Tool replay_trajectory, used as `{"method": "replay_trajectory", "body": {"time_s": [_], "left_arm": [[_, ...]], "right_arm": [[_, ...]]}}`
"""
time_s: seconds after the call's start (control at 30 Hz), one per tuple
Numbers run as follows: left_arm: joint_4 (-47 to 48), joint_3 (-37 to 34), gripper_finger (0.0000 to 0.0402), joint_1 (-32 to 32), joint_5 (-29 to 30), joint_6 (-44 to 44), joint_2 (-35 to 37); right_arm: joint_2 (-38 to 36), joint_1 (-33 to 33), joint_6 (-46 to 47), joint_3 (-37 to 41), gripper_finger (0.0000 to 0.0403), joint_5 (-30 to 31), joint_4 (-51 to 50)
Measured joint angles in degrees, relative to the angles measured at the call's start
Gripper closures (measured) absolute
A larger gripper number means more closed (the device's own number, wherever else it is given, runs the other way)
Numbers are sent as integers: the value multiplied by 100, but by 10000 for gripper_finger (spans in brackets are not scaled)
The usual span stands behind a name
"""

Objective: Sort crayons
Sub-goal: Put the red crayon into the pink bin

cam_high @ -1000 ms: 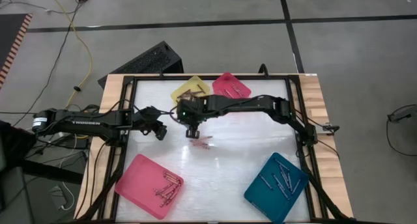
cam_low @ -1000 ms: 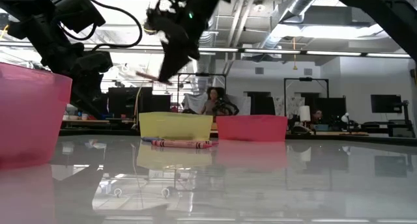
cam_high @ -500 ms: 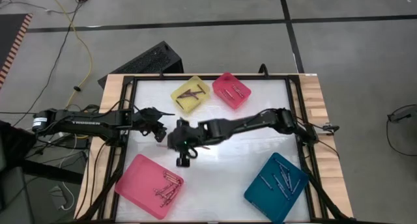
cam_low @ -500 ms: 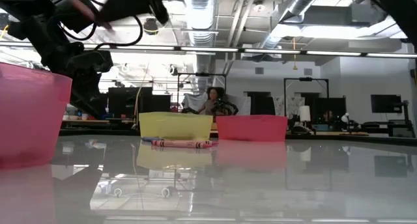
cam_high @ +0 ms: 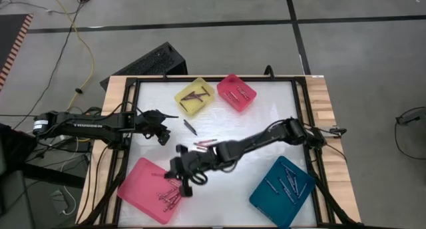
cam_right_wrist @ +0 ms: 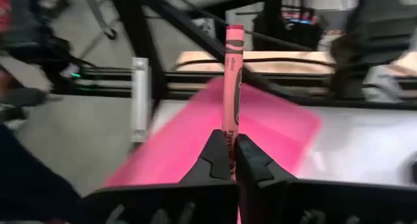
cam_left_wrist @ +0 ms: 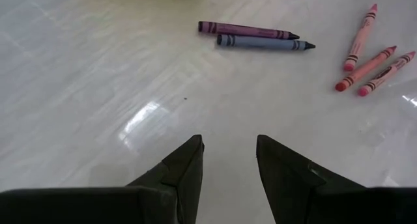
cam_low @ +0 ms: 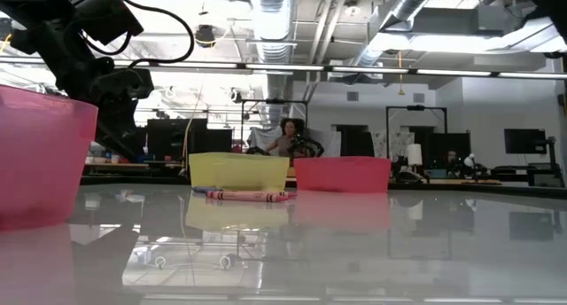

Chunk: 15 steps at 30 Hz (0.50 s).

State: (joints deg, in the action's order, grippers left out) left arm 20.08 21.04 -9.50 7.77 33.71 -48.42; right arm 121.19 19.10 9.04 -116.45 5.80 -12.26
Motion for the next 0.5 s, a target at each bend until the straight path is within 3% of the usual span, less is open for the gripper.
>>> {"method": "replay_trajectory", "body": {"time_s": [0.23,0.5], "left_arm": [[28,0,269,0,0,-4,-2],[30,0,269,0,4,11,-2]], "right_arm": [[0,301,400,664,400,569,437],[0,291,465,1142,400,627,1230]]}}
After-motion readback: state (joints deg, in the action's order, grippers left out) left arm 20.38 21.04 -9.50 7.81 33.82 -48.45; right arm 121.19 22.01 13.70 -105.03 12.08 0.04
